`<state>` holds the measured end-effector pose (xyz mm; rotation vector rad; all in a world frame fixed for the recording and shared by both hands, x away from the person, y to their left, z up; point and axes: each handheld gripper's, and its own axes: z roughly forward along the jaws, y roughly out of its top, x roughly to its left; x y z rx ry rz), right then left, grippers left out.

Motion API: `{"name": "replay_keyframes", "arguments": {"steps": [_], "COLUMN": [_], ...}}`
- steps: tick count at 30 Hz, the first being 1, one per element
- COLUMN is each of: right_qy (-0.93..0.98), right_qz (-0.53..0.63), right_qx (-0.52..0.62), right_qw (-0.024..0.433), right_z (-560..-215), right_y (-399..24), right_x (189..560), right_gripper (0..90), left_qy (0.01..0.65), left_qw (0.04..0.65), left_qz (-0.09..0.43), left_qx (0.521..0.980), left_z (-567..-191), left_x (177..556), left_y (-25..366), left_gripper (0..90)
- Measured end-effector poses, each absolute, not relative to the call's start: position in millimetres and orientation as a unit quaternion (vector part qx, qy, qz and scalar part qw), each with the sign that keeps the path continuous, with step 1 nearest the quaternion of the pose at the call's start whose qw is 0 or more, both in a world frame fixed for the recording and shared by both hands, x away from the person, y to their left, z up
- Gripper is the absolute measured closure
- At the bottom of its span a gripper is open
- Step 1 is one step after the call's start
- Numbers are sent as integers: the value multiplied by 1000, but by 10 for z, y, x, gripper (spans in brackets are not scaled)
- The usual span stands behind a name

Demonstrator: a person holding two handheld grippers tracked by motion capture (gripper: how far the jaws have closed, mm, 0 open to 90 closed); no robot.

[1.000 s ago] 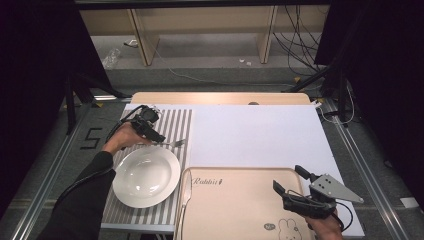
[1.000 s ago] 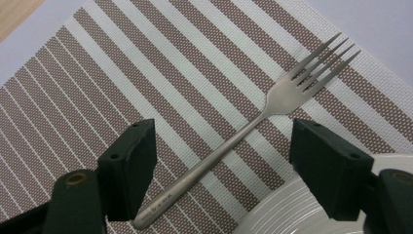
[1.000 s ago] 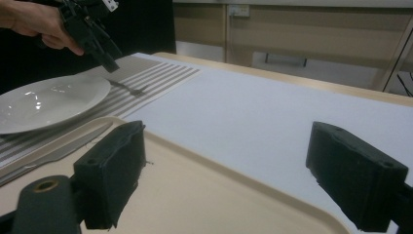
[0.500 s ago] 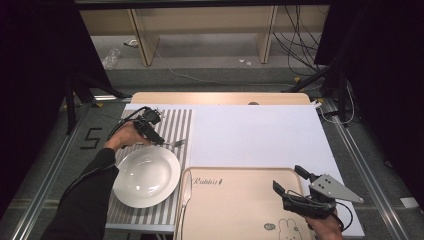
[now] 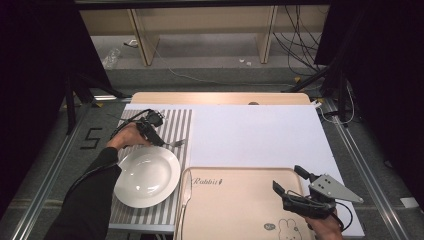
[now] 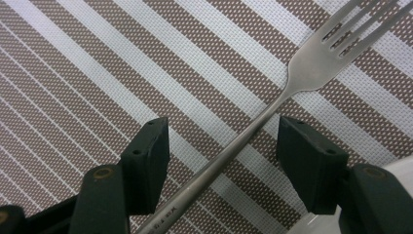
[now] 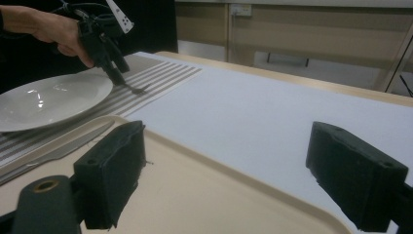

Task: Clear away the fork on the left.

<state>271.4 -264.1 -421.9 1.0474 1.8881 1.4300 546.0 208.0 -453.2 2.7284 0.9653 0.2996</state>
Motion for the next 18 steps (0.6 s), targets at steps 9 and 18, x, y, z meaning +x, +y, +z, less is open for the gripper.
{"name": "replay_keyframes", "arguments": {"steps": [9,18], "right_qy": [701,701], "right_qz": [532,533], "right_qx": [388,388], "right_qw": [273,272], "right_z": [-4217,-4220], "right_y": [-2642,-2639], "right_x": [2712,2714], "right_gripper": [153,152], "left_qy": [317,312], "left_qw": [100,83], "left_qz": [91,88], "left_qx": [939,943], "left_z": [-4548,-4581], "left_x": [5483,5496], "left_y": [2033,2025], "left_gripper": [426,483]}}
